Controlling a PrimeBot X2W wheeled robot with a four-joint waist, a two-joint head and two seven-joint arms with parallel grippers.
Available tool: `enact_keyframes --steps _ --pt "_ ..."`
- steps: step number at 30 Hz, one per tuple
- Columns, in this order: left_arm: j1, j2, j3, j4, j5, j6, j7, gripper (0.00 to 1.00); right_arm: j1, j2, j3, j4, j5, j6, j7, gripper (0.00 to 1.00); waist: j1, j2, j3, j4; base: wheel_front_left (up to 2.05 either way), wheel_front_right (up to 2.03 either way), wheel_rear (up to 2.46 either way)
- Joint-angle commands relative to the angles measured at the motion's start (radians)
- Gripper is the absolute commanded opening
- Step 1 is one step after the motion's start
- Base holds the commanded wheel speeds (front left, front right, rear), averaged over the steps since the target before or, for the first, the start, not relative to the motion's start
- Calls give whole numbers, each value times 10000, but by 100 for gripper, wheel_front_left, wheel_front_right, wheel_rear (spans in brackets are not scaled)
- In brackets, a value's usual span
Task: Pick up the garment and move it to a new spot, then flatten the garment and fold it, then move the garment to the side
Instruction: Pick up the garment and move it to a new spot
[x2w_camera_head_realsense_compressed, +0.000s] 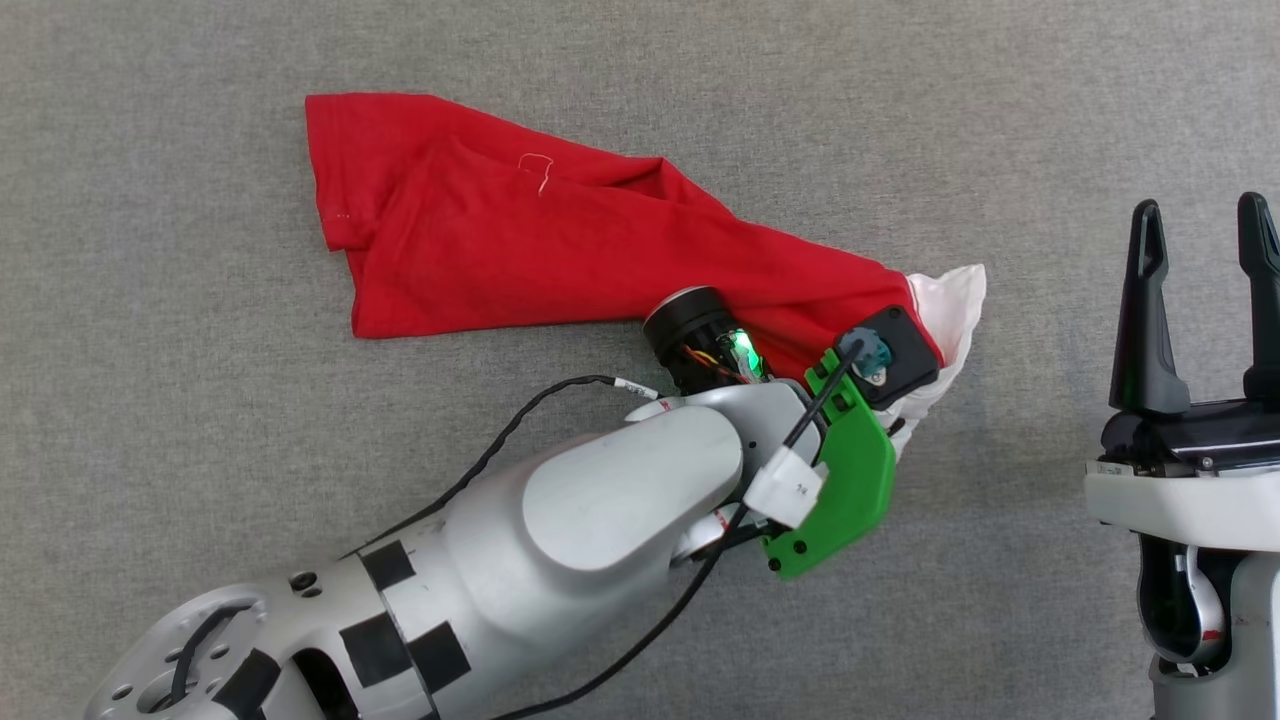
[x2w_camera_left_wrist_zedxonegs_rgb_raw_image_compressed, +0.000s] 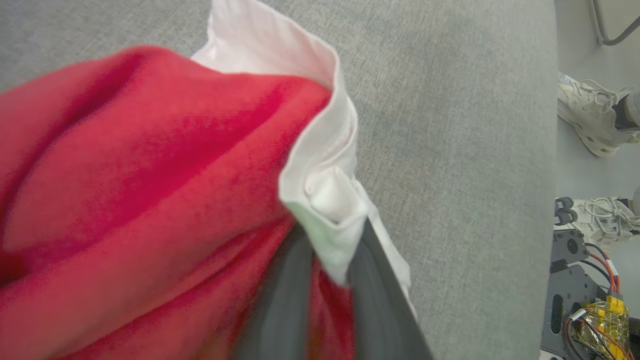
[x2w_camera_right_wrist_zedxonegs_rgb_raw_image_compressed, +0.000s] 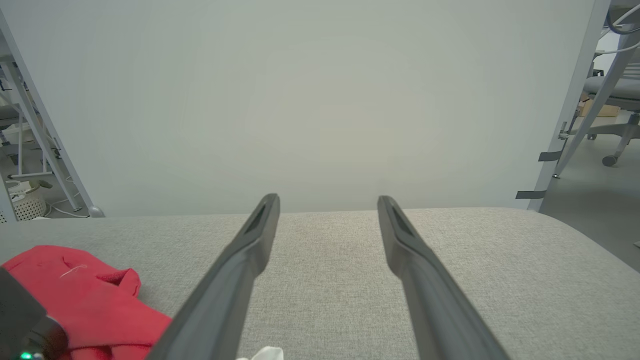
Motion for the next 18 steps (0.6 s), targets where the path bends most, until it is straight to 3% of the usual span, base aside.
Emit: enact_keyframes --steps 1,8,12,18 --pt "143 -43 -131 209 101 -29 -427 100 -115 33 -42 54 -106 -9 -47 100 0 -1 -199 117 0 0 0" --pt "-403 -167 328 1176 384 49 -4242 100 412 43 -177 291 -184 -9 -47 100 0 -1 -1360 617 0 0 0" --pt "-243 -64 955 1406 719 858 -5811 100 814 46 -282 346 -212 -9 -47 100 0 -1 -2075 1017 0 0 0" --pt "594 723 2232 740 1255 2378 -6271 100 1177 47 -384 381 -284 -9 -47 100 0 -1 -2760 1479 0 0 0"
